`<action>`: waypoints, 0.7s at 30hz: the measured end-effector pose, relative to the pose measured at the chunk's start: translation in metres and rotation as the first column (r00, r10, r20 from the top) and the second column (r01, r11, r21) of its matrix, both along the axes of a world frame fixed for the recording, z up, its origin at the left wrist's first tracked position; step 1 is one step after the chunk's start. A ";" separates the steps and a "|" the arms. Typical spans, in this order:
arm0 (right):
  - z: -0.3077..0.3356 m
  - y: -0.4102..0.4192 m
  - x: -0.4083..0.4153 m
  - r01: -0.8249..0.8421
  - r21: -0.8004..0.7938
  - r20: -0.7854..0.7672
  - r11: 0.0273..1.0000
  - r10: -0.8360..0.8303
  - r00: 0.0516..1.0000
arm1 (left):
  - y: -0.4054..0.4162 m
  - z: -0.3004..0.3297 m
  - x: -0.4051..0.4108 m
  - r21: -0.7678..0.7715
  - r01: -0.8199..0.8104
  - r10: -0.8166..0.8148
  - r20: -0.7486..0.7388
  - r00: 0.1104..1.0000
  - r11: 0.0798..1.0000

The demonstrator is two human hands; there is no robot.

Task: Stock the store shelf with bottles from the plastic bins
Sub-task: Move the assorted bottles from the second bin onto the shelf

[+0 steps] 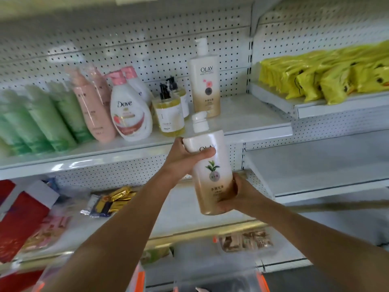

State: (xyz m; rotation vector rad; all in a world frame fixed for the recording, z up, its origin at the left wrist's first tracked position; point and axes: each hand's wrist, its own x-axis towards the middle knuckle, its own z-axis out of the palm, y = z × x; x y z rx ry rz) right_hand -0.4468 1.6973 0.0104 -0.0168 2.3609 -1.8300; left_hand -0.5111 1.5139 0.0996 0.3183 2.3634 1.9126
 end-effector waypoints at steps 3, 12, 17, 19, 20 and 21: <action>0.023 -0.001 -0.004 0.047 -0.003 -0.076 0.999 -0.047 0.996 | 0.002 0.024 -0.003 0.009 0.017 -0.017 -0.059 0.998 1.000; 0.088 0.015 -0.054 0.124 -0.044 -0.255 0.991 -0.131 0.958 | 0.025 0.092 -0.036 0.075 0.000 0.017 -0.224 0.974 0.997; 0.110 0.025 -0.094 0.154 -0.033 -0.307 0.988 -0.157 0.939 | 0.039 0.114 -0.065 0.097 -0.049 0.075 -0.286 0.955 0.994; 0.114 0.027 -0.109 0.177 -0.025 -0.330 0.984 -0.175 0.927 | 0.044 0.119 -0.076 0.073 -0.063 0.082 -0.303 0.949 0.995; 0.115 0.027 -0.117 0.182 -0.026 -0.339 0.983 -0.180 0.923 | 0.046 0.121 -0.082 0.065 -0.067 0.084 -0.311 0.947 0.996; 0.116 0.028 -0.124 0.183 -0.028 -0.345 0.983 -0.181 0.921 | 0.048 0.121 -0.088 0.061 -0.071 0.086 -0.315 0.945 0.996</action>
